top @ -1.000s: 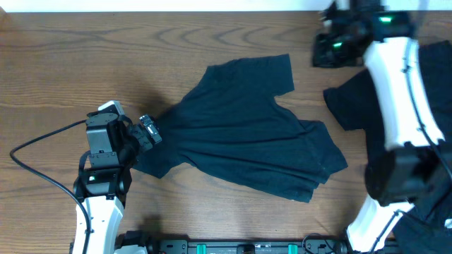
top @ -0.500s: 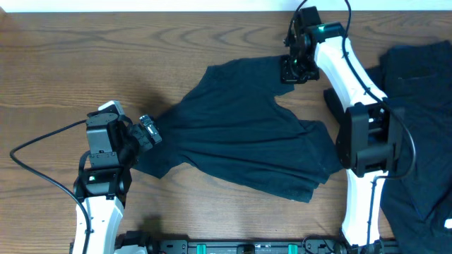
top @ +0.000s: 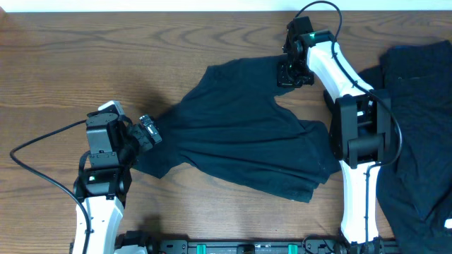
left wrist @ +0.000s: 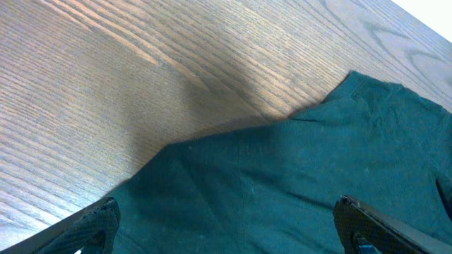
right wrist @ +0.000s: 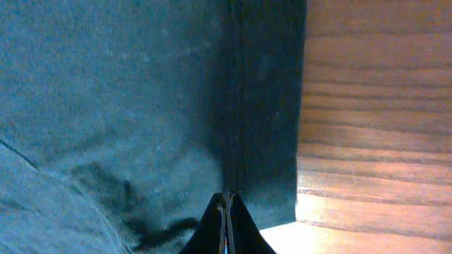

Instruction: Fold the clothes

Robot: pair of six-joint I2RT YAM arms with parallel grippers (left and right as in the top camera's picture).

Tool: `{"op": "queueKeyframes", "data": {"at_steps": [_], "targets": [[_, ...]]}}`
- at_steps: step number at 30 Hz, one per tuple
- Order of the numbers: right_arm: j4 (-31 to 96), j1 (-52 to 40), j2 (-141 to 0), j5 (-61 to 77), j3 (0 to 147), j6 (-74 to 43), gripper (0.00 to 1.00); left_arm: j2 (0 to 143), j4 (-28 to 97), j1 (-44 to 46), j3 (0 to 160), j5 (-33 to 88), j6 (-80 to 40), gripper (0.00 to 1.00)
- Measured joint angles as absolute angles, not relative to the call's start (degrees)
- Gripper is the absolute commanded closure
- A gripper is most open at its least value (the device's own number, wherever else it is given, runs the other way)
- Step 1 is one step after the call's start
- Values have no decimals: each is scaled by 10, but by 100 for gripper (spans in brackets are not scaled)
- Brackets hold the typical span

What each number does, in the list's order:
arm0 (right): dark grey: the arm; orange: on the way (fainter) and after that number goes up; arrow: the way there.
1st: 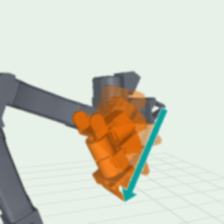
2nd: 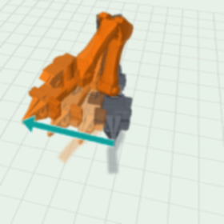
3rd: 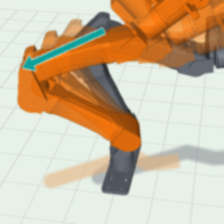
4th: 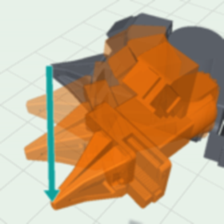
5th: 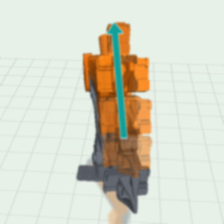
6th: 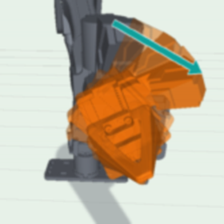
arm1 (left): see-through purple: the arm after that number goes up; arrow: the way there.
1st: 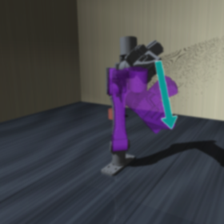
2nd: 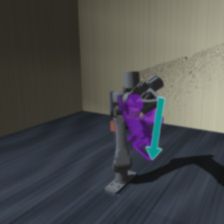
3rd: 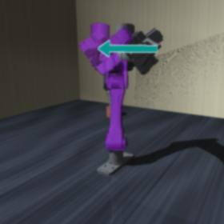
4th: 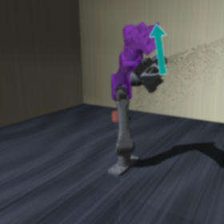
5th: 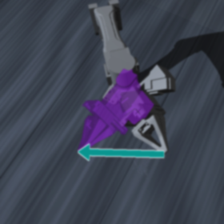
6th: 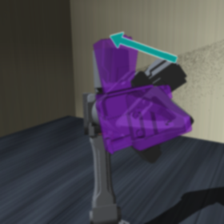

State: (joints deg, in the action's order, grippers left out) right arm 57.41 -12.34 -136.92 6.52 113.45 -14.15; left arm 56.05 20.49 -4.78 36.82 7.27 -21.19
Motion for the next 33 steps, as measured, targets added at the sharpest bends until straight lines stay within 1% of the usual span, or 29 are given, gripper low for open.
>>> {"op": "queueKeyframes", "data": {"at_steps": [16, 33], "targets": [[550, -124, -1401, 25, 1159, -151, 99, 561, 205, -48, 368, 73, -212, 2], [312, -98, -1437, -37, 1163, -134, 99, 561, 205, -48, 368, 73, -212, 2]]}}
